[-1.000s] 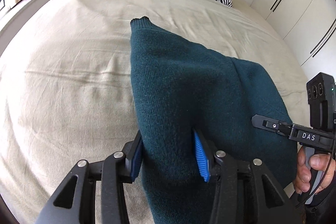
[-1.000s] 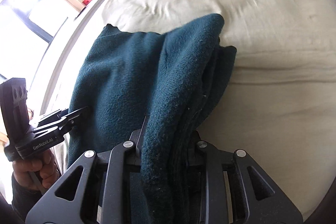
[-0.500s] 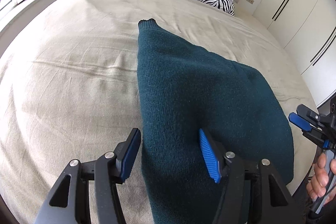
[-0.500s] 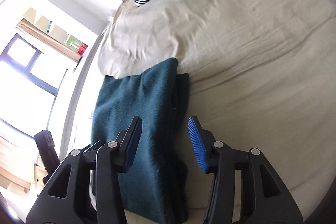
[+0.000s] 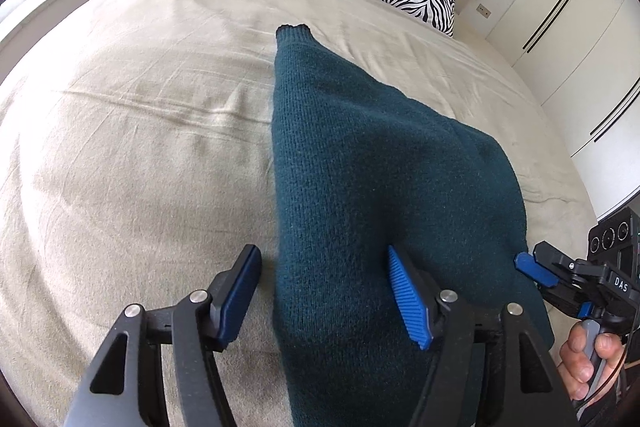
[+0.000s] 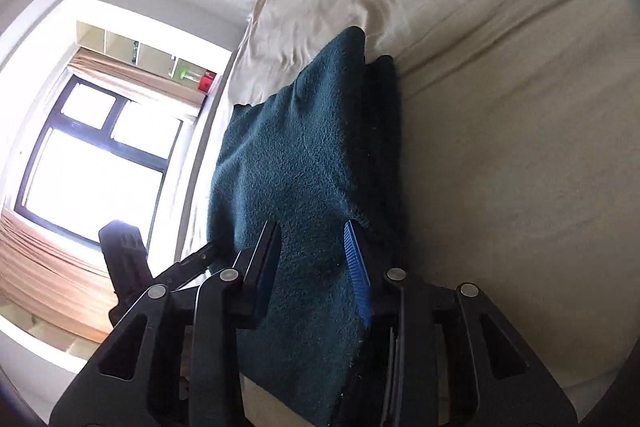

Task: Fold small clothes
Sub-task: 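Release the folded sweater and lift both grippers away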

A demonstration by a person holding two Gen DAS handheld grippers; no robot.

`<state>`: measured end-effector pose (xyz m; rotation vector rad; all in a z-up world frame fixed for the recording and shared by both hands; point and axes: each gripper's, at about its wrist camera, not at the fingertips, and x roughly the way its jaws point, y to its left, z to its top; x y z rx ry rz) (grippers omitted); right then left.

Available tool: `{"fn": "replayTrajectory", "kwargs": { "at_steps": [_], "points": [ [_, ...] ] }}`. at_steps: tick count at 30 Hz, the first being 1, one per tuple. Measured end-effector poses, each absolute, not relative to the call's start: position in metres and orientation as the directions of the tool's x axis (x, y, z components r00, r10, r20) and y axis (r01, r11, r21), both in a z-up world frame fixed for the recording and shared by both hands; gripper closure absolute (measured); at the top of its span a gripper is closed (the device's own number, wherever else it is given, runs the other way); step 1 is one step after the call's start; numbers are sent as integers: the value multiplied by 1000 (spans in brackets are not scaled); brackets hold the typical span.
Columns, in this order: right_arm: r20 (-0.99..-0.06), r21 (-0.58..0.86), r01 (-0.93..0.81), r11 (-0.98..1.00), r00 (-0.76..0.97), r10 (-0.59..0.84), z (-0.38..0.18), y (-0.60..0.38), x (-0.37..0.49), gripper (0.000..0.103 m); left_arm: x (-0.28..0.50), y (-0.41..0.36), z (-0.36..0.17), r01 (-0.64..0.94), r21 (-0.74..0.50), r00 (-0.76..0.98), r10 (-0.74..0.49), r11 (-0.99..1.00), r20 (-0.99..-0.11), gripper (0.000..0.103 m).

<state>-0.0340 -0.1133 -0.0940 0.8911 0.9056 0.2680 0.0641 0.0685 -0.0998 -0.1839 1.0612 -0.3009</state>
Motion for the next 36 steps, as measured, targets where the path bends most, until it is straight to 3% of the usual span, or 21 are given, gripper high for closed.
{"fn": "replayTrajectory", "kwargs": {
  "at_steps": [5, 10, 12, 14, 16, 19, 20, 23, 27, 30, 31, 34, 36],
  "points": [
    [-544, 770, 119, 627, 636, 547, -61, -121, -35, 68, 56, 69, -91, 149, -302, 480, -336, 941, -810, 37],
    [-500, 792, 13, 610, 587, 637, -41, -106, -39, 68, 43, 68, -82, 167, -300, 517, -342, 939, -785, 37],
    [-519, 795, 17, 607, 538, 665, -58, -96, -43, 57, 37, 66, -77, 175, -295, 536, -342, 939, -772, 37],
    [-629, 726, 93, 682, 492, 602, -85, -91, -47, 57, 29, 63, -68, 208, -286, 556, -353, 936, -752, 37],
    [-588, 755, 94, 649, 538, 605, -91, -95, -57, 56, 17, 58, -51, 253, -257, 595, -360, 933, -719, 35],
    [-594, 720, 86, 689, 590, 547, -68, -100, -63, 56, -4, 53, -18, 285, -173, 692, -327, 943, -643, 15],
    [-604, 684, 76, 725, 616, 505, -55, -101, -66, 55, -12, 52, -6, 282, -132, 736, -302, 950, -605, 3],
    [-586, 611, 54, 790, 701, 406, -15, -105, -77, 54, -36, 44, 31, 241, 5, 859, -211, 970, -467, 0],
    [-525, 406, 46, 913, 829, 191, 48, -92, -100, 49, -48, 36, 68, 132, 109, 928, -84, 985, -363, 0],
    [-395, 260, 80, 962, 918, 31, 92, -78, -122, 19, -66, 39, 90, 114, 97, 959, -84, 989, -272, 0],
    [-327, 229, 93, 969, 945, -14, 106, -74, -131, 4, -72, 40, 96, 114, 92, 966, -88, 989, -243, 0],
    [-147, 144, 124, 982, 984, -102, 141, -60, -153, 0, -81, 39, 106, 90, 102, 977, -68, 991, -200, 0],
    [-123, 77, 137, 987, 984, -127, 156, -51, -156, 0, -86, 34, 109, 68, 152, 978, -36, 986, -207, 0]
  ]
}}
